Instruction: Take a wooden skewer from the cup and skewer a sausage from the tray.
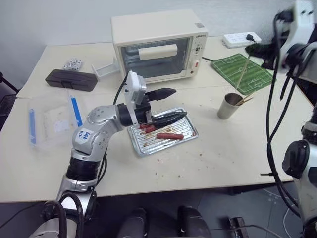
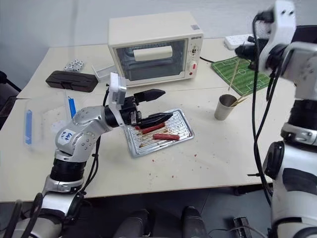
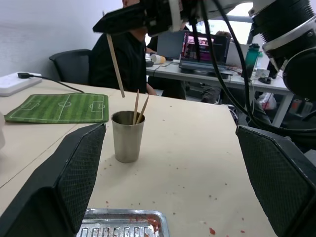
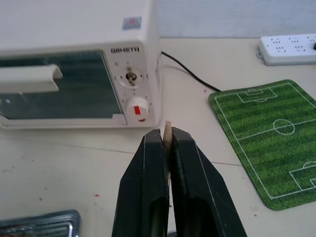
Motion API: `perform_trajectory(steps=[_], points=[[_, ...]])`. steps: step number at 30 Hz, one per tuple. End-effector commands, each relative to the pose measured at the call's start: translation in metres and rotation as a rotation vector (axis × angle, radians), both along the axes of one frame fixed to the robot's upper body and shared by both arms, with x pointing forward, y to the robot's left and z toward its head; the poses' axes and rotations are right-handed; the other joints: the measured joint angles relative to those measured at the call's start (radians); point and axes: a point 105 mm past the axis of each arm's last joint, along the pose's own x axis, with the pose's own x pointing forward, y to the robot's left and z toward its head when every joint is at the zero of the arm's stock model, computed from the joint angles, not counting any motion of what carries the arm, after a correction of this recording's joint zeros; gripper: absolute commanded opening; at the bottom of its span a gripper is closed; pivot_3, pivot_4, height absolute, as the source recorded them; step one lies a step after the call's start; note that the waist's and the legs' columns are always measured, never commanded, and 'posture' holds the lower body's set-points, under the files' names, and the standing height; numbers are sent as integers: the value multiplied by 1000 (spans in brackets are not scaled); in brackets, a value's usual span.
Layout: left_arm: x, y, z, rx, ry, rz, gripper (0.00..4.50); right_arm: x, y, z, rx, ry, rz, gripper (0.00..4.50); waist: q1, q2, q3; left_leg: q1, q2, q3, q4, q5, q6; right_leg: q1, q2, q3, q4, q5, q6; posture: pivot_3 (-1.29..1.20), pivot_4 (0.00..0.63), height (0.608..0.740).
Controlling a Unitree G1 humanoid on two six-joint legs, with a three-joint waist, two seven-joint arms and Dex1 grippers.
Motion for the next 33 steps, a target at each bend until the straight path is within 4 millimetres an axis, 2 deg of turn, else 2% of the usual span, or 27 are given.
perform_trajectory(steps=[1,4,8,13,18,25,31,33], points=[[-2,2,21,-69,-94,55,4500,-15,8,24,165,-44,34,29,-3,0,0,0,0,0,0,0,0,0,0,0,0,0,0,0,150,740],[1,3,25,-105,-121,108,4500,-20,26,17,270,5,94,29,-3,0,0,0,1,0,-1,1,-1,-1,0,1,1,0,0,0,150,740],[4,1,30,-165,-141,185,4500,-15,59,4,461,38,189,29,-3,0,0,0,0,0,-2,2,-1,-2,0,1,2,0,0,0,150,740],[6,3,31,-189,-172,270,4500,-15,98,-16,589,85,271,29,-3,0,0,-3,-1,2,-3,3,-1,-9,-1,3,8,0,0,0,150,740],[6,6,25,-169,-191,307,4500,-21,129,-26,692,135,349,29,-6,0,0,-3,-2,6,-3,4,-1,-13,-1,8,14,0,0,0,150,740],[11,18,18,-167,-176,334,4500,-38,150,-28,681,131,488,29,-9,0,0,-2,-2,8,-3,4,-1,-13,0,11,14,0,0,0,150,740],[8,18,16,-161,-185,313,4500,-46,155,-30,691,159,527,29,-25,0,0,-2,-2,8,-4,4,0,-13,0,11,14,0,0,0,150,740],[9,18,16,-176,-179,314,4102,-48,156,-29,718,169,525,0,-29,-1,-1,-2,-2,8,-4,4,0,-13,0,11,14,0,0,0,150,740]])
